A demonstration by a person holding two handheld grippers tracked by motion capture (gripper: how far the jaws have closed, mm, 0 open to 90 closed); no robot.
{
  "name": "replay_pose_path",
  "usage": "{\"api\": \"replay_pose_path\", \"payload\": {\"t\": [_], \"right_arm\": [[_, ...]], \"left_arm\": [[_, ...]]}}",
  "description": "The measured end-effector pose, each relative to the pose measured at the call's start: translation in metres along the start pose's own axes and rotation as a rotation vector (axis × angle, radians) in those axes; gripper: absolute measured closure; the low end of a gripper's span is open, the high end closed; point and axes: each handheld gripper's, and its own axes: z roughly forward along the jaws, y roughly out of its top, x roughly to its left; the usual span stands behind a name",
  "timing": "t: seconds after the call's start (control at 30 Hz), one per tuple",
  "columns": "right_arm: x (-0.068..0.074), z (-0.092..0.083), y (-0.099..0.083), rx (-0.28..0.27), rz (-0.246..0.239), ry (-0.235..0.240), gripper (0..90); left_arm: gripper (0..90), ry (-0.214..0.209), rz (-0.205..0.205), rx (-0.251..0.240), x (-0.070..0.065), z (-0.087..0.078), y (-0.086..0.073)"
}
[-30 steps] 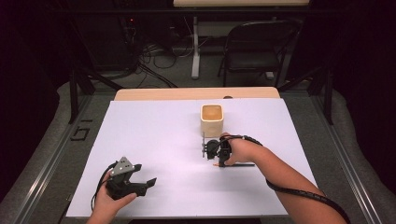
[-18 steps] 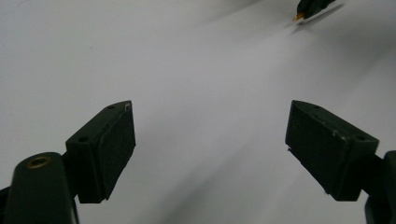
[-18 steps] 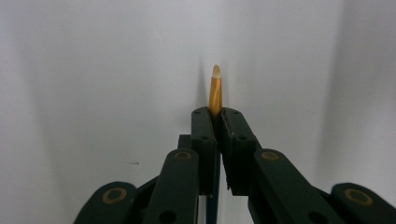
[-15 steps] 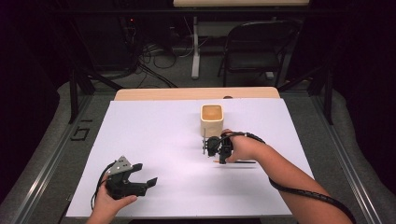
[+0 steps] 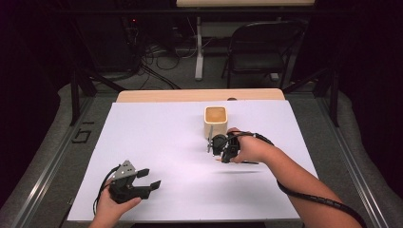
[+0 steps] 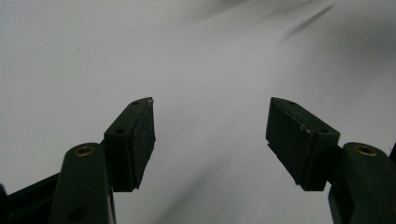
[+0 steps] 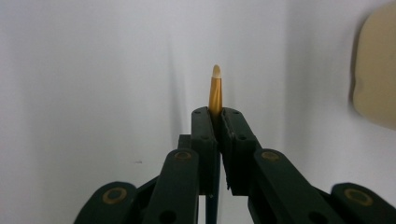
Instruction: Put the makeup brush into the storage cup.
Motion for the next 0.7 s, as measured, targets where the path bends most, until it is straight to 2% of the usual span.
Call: {"api": "replay_pose_path", "payload": {"t": [0.13,0.23,0.37,0.4,0.47,0.7], "right_arm": [[0.001,-0.007,-0.004,-0.093,0.026,-0.012,84.5],[0.002,-0.013,-0.006,-0.157,0.055,-0.010,84.5],[0.004,-0.018,-0.007,-0.199,0.080,-0.008,84.5],[0.004,-0.022,-0.009,-0.230,0.086,-0.015,84.5],[0.005,-0.025,-0.010,-0.259,0.097,-0.018,84.5],[0.005,-0.031,-0.017,-0.418,0.159,-0.030,84.5]], "left_arm": [[34.8,-0.002,0.001,0.000,0.000,0.001,0.000],[35.1,0.012,-0.002,-0.003,0.000,0.002,-0.001],[35.1,0.010,-0.007,-0.008,0.000,0.003,-0.001],[35.1,0.010,-0.005,-0.011,0.000,0.002,-0.001],[34.8,0.001,-0.010,-0.019,0.001,0.002,-0.001],[34.8,0.008,0.011,-0.039,0.001,0.001,0.000]]}}
